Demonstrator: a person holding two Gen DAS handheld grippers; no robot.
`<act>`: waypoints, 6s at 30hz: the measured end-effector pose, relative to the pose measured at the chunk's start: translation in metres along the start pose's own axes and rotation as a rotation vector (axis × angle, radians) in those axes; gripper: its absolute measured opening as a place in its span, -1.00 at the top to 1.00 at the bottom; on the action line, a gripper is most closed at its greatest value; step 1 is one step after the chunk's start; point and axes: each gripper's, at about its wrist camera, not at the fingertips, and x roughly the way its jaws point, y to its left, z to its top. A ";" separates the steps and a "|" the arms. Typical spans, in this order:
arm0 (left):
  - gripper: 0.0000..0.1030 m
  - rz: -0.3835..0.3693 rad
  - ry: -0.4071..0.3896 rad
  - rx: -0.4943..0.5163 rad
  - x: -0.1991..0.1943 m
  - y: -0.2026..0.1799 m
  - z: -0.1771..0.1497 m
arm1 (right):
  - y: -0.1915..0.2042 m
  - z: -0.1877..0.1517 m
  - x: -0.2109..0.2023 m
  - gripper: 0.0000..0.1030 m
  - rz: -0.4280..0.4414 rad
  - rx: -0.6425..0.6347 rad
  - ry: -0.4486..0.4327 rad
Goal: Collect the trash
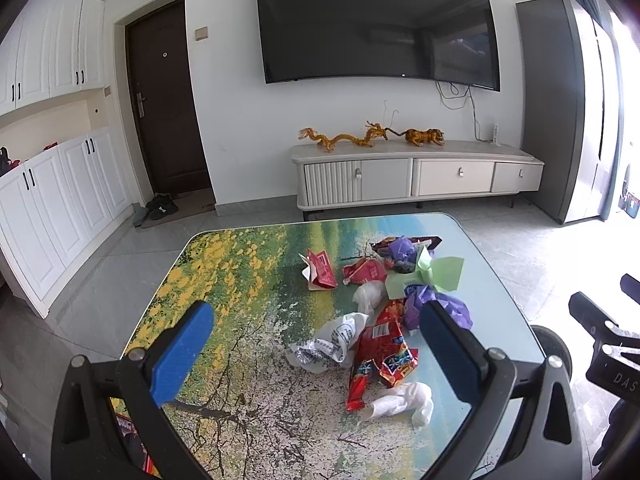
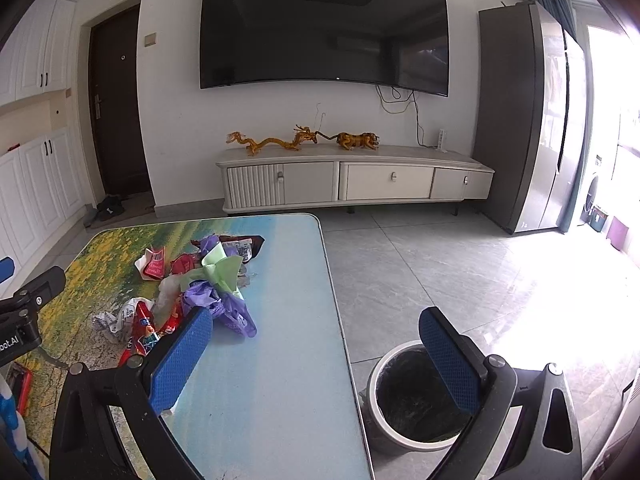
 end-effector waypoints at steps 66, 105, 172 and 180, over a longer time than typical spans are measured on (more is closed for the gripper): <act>-0.27 -0.476 0.270 0.229 0.069 -0.029 -0.066 | 0.013 -0.011 0.099 -0.16 0.458 -0.089 0.232; 0.78 -0.566 0.170 0.149 0.033 -0.029 -0.031 | -0.029 -0.005 0.045 0.87 0.468 -0.062 0.104; -0.10 -0.458 -0.081 0.093 -0.036 -0.024 0.132 | -0.107 0.052 -0.069 -0.18 0.215 0.182 -0.050; -0.10 -0.243 -0.203 0.063 -0.098 0.070 0.161 | -0.047 0.082 -0.109 -0.18 0.344 0.081 -0.112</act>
